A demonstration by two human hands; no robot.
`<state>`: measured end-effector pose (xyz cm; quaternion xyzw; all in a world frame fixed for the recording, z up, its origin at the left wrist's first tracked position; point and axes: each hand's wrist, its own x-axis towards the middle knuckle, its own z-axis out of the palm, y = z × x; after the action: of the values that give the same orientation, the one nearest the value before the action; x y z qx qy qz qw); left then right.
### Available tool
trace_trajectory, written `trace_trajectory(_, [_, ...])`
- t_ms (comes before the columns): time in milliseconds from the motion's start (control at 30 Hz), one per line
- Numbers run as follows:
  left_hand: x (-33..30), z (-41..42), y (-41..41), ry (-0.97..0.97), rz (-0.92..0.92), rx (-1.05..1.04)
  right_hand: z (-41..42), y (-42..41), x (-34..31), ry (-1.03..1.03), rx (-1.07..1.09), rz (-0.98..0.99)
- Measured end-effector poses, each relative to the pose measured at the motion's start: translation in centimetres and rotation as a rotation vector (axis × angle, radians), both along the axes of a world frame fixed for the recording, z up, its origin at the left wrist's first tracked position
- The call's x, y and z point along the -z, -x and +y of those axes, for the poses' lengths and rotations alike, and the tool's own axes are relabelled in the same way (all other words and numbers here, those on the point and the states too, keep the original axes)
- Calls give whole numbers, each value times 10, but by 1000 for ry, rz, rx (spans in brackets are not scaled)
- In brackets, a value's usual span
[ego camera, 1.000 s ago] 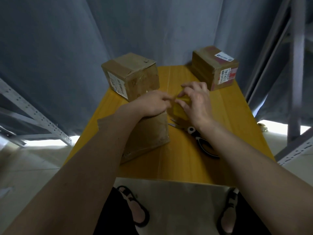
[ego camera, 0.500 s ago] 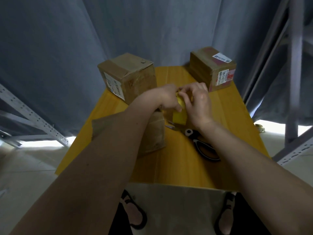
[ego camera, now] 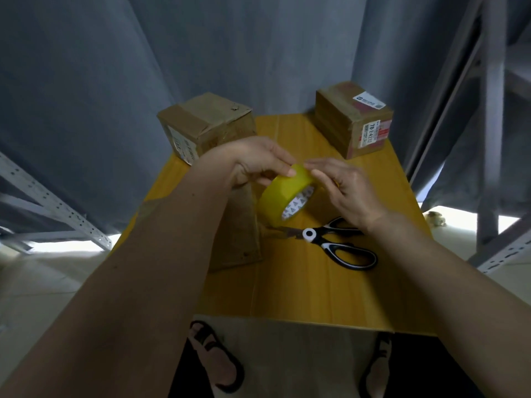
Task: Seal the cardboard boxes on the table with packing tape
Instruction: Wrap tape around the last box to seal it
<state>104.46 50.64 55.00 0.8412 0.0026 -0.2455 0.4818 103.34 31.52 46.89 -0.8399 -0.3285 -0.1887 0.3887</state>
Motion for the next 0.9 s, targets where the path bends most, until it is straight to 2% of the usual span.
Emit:
trace_trajectory(67, [-1,1,0,13,9,-21,1,6,4,-67,36,88])
trace_trajectory(167, [-1,3,1,29,5,-40,5,11,3,-401,97,338])
trace_trajectory(233, [-1,5,3,58,-7,-44,4,11,2,-510,102,476])
trace_trajectory(333, [-5,13,8,171,-32,-25,6,8,2,-353,-54,706])
trace_trajectory(433, [-10,20,21,224,-46,-32,15,-2,2,-291,19,614])
trace_trajectory(500, [-16,27,32,34,-153,-21,24,-5,2,-315,89,604])
trace_trajectory(567, [-25,38,46,-352,-268,87,34,-5,8,-362,154,649])
trace_trajectory(633, [-35,47,64,-682,-220,269,42,-4,11,-448,256,591])
trace_trajectory(733, [-29,49,78,-825,-167,363,48,-6,0,-436,375,531])
trace_trajectory(900, [-27,46,67,-986,-424,246,41,-12,-21,-146,471,453])
